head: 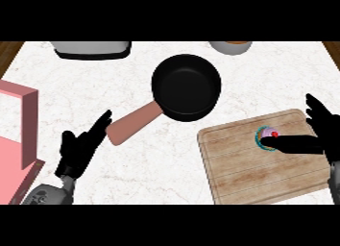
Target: Pick the cupcake from the cutting board and place it in the pot
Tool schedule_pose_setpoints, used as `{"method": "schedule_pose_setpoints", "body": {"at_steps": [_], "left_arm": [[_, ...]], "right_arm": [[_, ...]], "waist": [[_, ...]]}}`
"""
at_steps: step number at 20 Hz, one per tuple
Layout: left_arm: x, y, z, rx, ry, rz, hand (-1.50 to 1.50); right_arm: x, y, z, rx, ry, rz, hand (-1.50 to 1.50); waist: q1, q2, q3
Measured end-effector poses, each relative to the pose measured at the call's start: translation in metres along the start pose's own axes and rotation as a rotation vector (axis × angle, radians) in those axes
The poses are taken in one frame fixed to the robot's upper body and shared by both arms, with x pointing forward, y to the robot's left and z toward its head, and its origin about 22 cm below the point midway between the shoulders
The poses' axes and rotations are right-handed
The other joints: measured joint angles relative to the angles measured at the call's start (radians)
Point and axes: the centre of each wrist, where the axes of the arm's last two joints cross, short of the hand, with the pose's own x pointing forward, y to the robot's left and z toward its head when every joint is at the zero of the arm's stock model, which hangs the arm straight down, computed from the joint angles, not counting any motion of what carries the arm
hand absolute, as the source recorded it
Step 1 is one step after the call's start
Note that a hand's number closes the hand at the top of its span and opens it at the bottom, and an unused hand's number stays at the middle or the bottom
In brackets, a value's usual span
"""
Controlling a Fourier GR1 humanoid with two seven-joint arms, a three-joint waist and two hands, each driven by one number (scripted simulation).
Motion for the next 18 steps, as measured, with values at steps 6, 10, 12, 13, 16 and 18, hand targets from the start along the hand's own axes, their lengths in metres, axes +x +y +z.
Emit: {"method": "schedule_pose_setpoints", "body": {"at_steps": [6, 10, 12, 13, 16, 18], "left_arm": [[-0.001, -0.004, 0.001, -0.002, -0.005, 0.003, 0.0], [0.0, -0.005, 0.004, 0.0, -0.001, -0.005, 0.0], [-0.006, -0.006, 0.005, 0.005, 0.002, -0.006, 0.0], [-0.007, -0.004, 0.004, 0.003, 0.0, -0.005, 0.0], [-0.003, -0.001, 0.002, 0.001, 0.0, -0.006, 0.0], [-0.002, 0.002, 0.005, 0.0, 0.001, -0.001, 0.0]], "right_arm": [[-0.037, -0.015, -0.006, -0.05, -0.026, -0.006, -1.5], [-0.052, -0.007, -0.006, -0.026, -0.047, -0.062, -1.5], [-0.061, -0.008, -0.002, -0.008, -0.072, -0.11, -1.5], [-0.062, -0.009, -0.004, -0.002, -0.085, -0.138, -1.5], [-0.065, -0.009, -0.007, 0.017, -0.119, -0.217, -1.5], [-0.071, -0.006, -0.008, 0.025, -0.135, -0.265, -1.5]], "waist": [[-0.002, -0.001, 0.0], [-0.002, -0.001, 0.0], [-0.003, -0.001, 0.0], [-0.003, -0.001, 0.0], [-0.002, -0.001, 0.0], [-0.002, -0.001, 0.0]]}}
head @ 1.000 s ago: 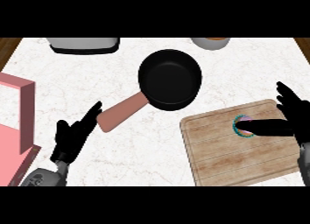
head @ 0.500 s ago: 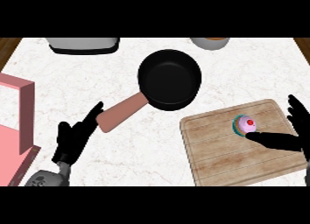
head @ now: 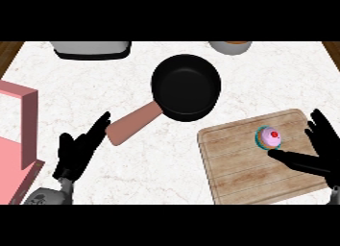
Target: Pick the cupcake from the cutting board and place it in the pot
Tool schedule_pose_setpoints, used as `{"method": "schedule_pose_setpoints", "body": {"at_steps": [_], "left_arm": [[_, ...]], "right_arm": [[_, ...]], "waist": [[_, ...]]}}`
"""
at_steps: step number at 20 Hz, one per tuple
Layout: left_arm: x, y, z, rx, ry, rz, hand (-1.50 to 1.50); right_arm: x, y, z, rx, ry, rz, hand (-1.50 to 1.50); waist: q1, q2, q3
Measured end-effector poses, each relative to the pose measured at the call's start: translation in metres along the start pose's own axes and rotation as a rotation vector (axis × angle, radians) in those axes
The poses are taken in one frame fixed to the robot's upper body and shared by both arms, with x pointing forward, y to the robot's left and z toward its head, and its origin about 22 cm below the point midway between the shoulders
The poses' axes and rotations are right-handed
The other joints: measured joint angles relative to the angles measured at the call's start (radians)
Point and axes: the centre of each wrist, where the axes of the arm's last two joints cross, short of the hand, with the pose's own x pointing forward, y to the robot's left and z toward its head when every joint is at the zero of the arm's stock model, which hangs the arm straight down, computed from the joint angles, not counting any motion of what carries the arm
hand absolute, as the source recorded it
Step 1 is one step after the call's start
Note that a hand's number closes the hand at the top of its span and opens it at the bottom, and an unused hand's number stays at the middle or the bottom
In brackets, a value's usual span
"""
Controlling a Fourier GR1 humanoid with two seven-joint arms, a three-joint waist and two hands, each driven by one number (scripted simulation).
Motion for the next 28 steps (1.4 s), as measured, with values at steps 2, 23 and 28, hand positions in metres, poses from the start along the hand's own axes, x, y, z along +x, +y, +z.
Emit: {"method": "schedule_pose_setpoints", "body": {"at_steps": [2, 23, 28], "left_arm": [[0.001, -0.002, -0.001, -0.002, 0.004, 0.001, 0.0], [0.004, 0.003, -0.005, -0.004, -0.002, -0.002, 0.0], [0.003, 0.004, -0.002, -0.006, 0.005, -0.001, 0.0]], "right_arm": [[-0.005, 0.011, -0.004, 0.006, -0.001, -0.04, -1.5], [-0.072, 0.042, -0.042, 0.035, -0.111, -0.136, 1.5], [-0.079, 0.042, -0.039, -0.01, -0.195, -0.159, 1.5]], "waist": [[0.001, 0.0, 0.0], [-0.004, -0.011, -0.018], [-0.003, -0.01, -0.015]]}}
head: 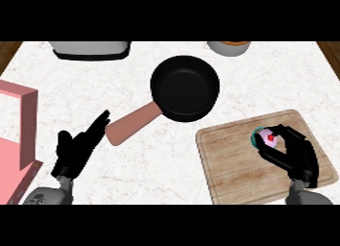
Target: Pick the cupcake from the cutting board and place it in the pot
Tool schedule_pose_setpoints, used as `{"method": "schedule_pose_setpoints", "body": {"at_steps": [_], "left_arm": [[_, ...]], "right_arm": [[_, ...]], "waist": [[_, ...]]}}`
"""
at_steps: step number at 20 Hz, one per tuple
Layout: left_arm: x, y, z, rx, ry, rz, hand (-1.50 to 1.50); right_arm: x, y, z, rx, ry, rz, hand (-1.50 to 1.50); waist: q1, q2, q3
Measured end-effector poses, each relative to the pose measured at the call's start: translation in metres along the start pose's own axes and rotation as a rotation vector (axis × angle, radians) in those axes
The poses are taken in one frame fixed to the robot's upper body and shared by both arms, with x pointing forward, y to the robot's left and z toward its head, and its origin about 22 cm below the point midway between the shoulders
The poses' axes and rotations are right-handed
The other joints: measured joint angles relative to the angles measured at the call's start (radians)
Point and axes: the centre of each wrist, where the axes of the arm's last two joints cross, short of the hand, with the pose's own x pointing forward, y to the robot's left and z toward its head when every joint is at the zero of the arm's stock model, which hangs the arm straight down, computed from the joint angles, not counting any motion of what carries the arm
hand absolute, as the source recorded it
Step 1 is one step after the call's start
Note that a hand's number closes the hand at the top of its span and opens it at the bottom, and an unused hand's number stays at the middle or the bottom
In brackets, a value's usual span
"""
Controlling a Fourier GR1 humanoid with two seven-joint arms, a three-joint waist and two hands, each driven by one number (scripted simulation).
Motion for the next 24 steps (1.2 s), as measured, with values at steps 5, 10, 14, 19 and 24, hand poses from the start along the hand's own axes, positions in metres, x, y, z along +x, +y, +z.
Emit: {"method": "schedule_pose_setpoints", "body": {"at_steps": [5, 10, 14, 19, 24], "left_arm": [[-0.006, -0.004, -0.003, 0.003, 0.002, -0.003, 0.0], [-0.003, -0.004, 0.001, 0.006, 0.0, 0.0, 0.0], [-0.003, -0.004, 0.002, 0.005, 0.004, 0.001, 0.0], [-0.002, -0.006, 0.004, 0.004, -0.001, 0.0, 0.0], [-0.001, -0.005, 0.002, 0.01, -0.003, -0.001, 0.0]], "right_arm": [[-0.009, 0.005, 0.021, 0.0, -0.121, 0.045, 1.5], [-0.015, -0.004, 0.057, 0.008, -0.251, 0.173, 1.5], [0.001, 0.002, 0.071, -0.001, -0.289, 0.247, 1.5], [0.023, 0.015, 0.088, -0.024, -0.336, 0.363, 1.5], [0.068, 0.027, 0.103, -0.056, -0.398, 0.48, 1.5]], "waist": [[0.0, 0.0, 0.003], [-0.002, 0.001, 0.006], [0.0, 0.006, 0.012], [0.001, 0.008, 0.013], [0.001, 0.009, 0.013]]}}
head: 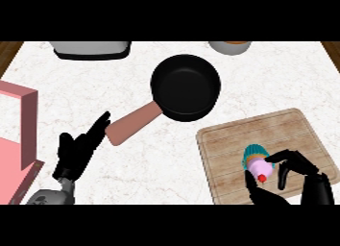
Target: Pick the cupcake from the cutting board and place it in the pot
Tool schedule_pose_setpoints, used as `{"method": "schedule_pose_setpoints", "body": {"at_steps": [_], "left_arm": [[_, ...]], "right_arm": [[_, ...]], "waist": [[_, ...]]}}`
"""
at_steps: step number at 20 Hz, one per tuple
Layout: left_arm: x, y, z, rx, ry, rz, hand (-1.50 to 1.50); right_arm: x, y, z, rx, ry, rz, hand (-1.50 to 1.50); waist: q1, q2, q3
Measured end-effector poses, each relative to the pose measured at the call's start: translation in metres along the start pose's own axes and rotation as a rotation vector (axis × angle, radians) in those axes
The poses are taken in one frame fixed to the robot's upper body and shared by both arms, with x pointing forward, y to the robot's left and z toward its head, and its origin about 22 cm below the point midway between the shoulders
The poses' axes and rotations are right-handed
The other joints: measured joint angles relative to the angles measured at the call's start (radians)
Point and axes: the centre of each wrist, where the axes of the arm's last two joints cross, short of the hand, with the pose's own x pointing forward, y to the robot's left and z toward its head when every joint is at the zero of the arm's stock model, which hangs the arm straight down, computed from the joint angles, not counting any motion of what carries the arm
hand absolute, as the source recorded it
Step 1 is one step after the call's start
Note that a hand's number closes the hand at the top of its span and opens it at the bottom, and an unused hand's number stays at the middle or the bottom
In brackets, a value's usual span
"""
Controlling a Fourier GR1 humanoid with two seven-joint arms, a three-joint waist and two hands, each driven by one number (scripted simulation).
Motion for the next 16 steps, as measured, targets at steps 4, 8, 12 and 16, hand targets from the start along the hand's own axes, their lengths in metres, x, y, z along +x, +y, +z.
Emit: {"method": "schedule_pose_setpoints", "body": {"at_steps": [4, 8, 12, 16], "left_arm": [[0.004, -0.005, 0.0, -0.01, -0.001, -0.004, 0.0], [0.008, -0.002, -0.007, -0.013, -0.002, 0.004, 0.0], [0.008, -0.004, -0.009, -0.015, 0.0, -0.004, 0.0], [0.008, -0.003, -0.008, -0.014, 0.002, -0.003, 0.0]], "right_arm": [[0.036, -0.001, -0.022, -0.02, -0.038, 0.087, 1.5], [0.078, -0.001, -0.039, -0.017, -0.039, 0.154, 1.5], [0.119, 0.01, -0.065, -0.005, -0.035, 0.213, 1.5], [0.154, 0.03, -0.096, 0.037, -0.016, 0.283, 1.5]], "waist": [[0.005, 0.001, 0.0], [0.006, 0.001, 0.0], [0.011, 0.002, 0.0], [0.018, 0.003, 0.0]]}}
